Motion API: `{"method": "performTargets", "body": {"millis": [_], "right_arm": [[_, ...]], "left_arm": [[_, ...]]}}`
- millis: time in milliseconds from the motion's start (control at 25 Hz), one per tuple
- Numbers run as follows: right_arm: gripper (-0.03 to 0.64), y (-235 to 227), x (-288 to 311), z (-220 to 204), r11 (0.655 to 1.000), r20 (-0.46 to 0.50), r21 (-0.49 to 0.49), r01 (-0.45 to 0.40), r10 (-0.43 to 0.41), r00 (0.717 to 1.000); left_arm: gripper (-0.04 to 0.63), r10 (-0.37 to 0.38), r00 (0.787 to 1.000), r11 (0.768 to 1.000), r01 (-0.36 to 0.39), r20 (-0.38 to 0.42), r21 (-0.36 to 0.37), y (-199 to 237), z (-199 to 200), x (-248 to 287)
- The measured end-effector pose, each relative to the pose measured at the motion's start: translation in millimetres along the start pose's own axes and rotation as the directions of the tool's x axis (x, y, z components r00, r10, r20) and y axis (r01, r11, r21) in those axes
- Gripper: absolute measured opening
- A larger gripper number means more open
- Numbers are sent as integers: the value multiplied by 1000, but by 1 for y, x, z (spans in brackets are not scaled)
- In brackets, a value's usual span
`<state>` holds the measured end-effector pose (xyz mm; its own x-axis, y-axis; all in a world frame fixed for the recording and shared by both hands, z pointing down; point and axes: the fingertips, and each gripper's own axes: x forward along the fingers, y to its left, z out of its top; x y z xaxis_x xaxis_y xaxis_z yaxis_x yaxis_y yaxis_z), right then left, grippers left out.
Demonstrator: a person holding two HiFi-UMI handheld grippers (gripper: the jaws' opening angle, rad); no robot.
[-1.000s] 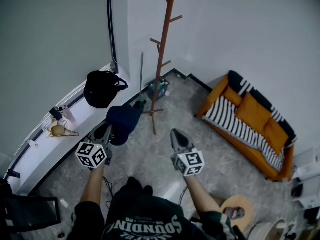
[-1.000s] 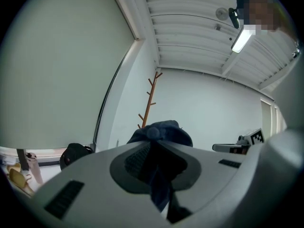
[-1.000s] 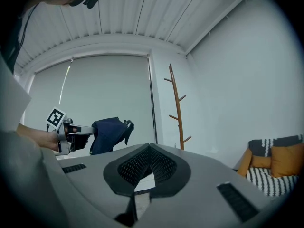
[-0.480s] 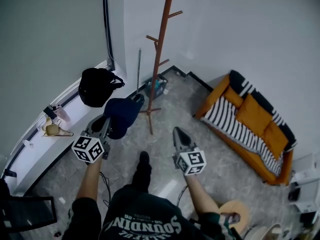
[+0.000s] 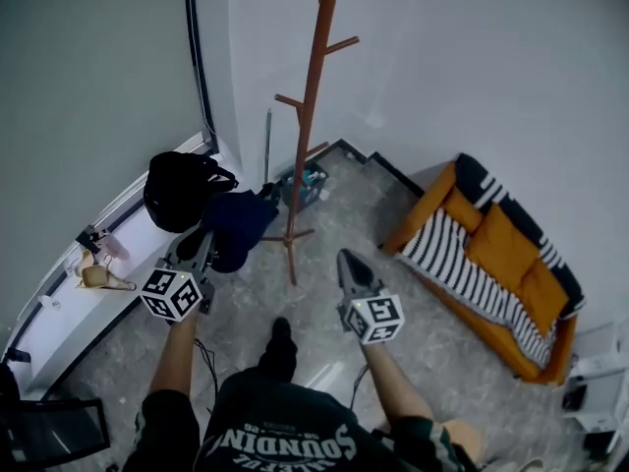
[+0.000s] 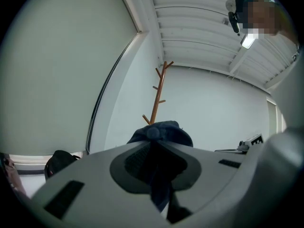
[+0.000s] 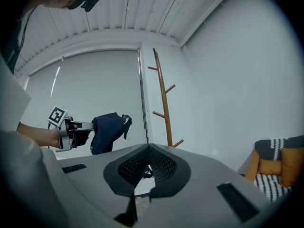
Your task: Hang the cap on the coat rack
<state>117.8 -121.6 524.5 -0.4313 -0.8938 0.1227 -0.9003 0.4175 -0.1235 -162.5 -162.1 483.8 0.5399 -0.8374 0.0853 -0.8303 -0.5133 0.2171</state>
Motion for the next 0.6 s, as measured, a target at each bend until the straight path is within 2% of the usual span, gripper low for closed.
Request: {"method": "performTargets", "body": {"millis": [400,600], "right_arm": [[-2,-43,120,37,998,30,-14,-64,65,997],[-2,-59,162,47,996,35,-18,-83,84,996]], "left_arm": [[28,25,1000,1000,-26,14,11,48,35,81],[28,30,999,1000,-30,20,6,66,45,107]]}}
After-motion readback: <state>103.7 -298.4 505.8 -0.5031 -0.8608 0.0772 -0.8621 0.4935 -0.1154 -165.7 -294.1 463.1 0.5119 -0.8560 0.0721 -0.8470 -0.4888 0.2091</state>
